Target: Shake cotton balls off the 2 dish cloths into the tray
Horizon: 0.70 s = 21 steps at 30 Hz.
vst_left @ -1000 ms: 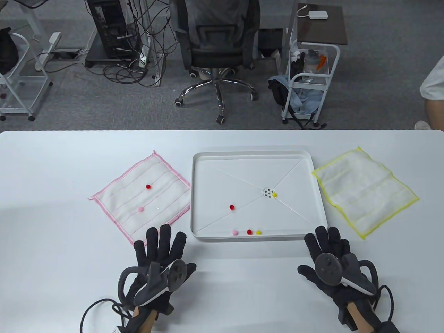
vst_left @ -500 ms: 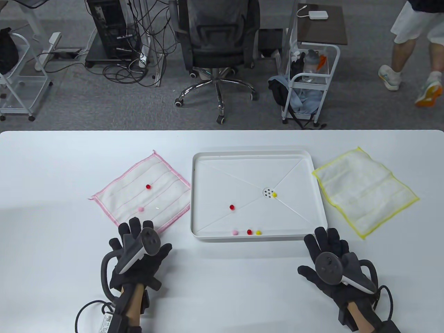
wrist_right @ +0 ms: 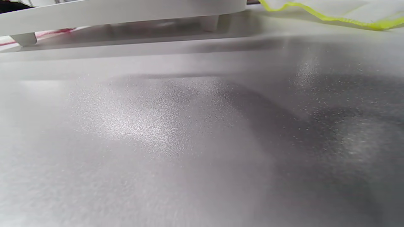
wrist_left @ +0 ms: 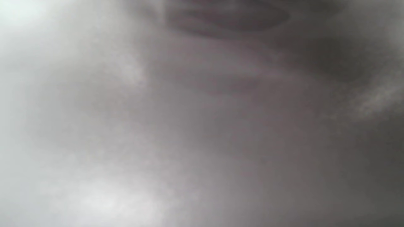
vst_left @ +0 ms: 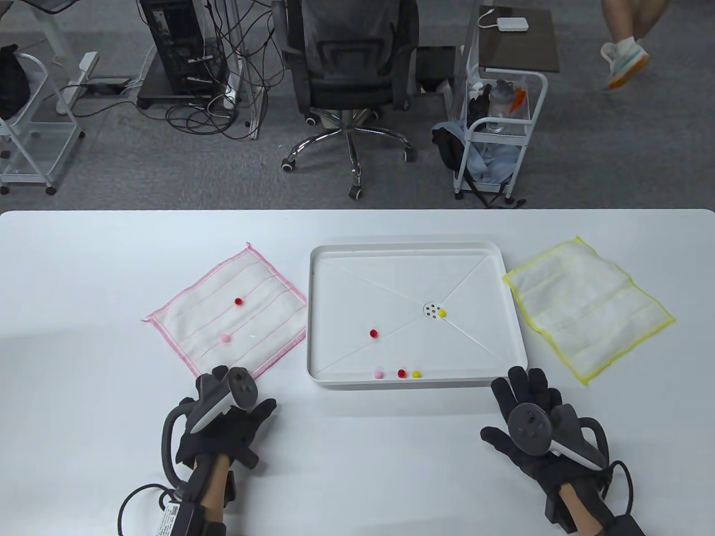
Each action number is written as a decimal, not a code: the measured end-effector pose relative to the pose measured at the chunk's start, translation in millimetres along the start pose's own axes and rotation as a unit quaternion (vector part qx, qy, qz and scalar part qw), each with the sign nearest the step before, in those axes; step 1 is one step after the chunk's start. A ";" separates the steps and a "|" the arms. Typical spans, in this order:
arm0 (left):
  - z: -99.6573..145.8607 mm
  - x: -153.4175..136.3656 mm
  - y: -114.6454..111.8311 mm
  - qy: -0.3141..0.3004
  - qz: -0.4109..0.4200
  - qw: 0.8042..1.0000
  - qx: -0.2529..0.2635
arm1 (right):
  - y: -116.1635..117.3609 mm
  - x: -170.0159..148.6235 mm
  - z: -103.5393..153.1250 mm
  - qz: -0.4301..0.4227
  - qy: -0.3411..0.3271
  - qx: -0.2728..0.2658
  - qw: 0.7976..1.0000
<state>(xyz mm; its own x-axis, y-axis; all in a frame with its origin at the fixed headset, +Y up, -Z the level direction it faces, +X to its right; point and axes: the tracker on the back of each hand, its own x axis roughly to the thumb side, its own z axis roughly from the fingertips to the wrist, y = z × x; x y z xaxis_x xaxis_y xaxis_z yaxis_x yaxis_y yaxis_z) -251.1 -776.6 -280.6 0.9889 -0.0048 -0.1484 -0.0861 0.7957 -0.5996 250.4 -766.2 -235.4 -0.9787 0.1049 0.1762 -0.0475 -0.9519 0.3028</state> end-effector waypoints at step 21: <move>18.2 25.5 -15.1 -0.022 -0.046 0.999 -0.002 | 0.2 -2.5 -1.2 -0.004 0.002 0.006 1.000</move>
<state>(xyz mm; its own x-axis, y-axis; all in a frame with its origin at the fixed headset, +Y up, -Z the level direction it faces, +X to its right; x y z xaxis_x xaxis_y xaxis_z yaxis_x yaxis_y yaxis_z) -222.5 -777.7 -261.0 0.9970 -0.0508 -0.0583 0.0045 0.7903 -0.6127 252.6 -766.9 -237.0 -0.9790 0.1118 0.1705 -0.0534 -0.9476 0.3149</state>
